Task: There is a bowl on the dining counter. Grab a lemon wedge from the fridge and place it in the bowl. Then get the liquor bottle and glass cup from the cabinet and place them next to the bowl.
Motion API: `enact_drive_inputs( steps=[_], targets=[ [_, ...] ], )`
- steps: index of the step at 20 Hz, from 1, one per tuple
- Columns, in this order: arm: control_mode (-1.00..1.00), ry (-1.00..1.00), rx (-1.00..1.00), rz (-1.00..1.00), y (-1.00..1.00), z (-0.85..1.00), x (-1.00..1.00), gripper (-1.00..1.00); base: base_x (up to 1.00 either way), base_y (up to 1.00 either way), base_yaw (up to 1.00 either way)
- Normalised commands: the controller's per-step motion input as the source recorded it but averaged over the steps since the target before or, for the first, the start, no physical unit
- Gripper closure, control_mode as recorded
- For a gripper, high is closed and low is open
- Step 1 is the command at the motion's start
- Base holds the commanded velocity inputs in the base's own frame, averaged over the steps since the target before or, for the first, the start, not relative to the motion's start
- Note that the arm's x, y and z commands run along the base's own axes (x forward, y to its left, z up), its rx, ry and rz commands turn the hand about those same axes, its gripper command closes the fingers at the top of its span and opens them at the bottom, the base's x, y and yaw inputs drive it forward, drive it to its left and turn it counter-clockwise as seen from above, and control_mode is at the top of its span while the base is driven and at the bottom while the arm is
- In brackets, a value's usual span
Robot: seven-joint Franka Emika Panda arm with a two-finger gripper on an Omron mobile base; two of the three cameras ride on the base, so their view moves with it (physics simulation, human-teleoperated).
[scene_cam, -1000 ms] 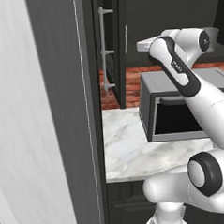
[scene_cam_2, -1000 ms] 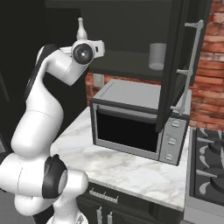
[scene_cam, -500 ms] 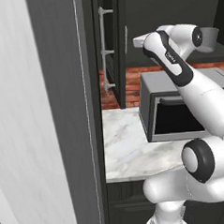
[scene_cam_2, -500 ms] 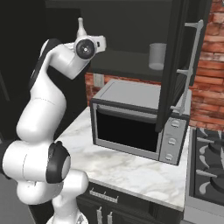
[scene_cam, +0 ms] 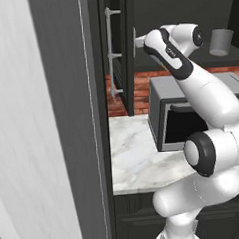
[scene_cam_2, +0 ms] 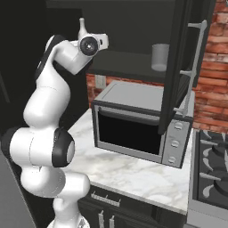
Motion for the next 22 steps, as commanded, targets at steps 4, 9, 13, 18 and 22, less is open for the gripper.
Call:
enact_drive_inputs(
  steps=[4, 9, 13, 18, 22],
  targets=[
    [-1.00, 0.01, 0.00, 0.00, 0.20, 0.00, 0.36, -1.00, 0.00, 0.00, 0.00],
    [-1.00, 0.01, 0.00, 0.00, 0.21, 0.00, 0.26, -1.00, 0.00, 0.00, 0.00],
    [-1.00, 0.02, 0.00, 0.00, 0.16, 0.00, 0.21, -1.00, 0.00, 0.00, 0.00],
    [-1.00, 0.05, 0.00, 0.00, 0.22, 0.00, 0.20, -1.00, 0.00, 0.00, 0.00],
    [-1.00, 0.06, 0.00, 0.00, 0.18, 0.00, 0.19, -1.00, 0.00, 0.00, 0.00]
  ],
)
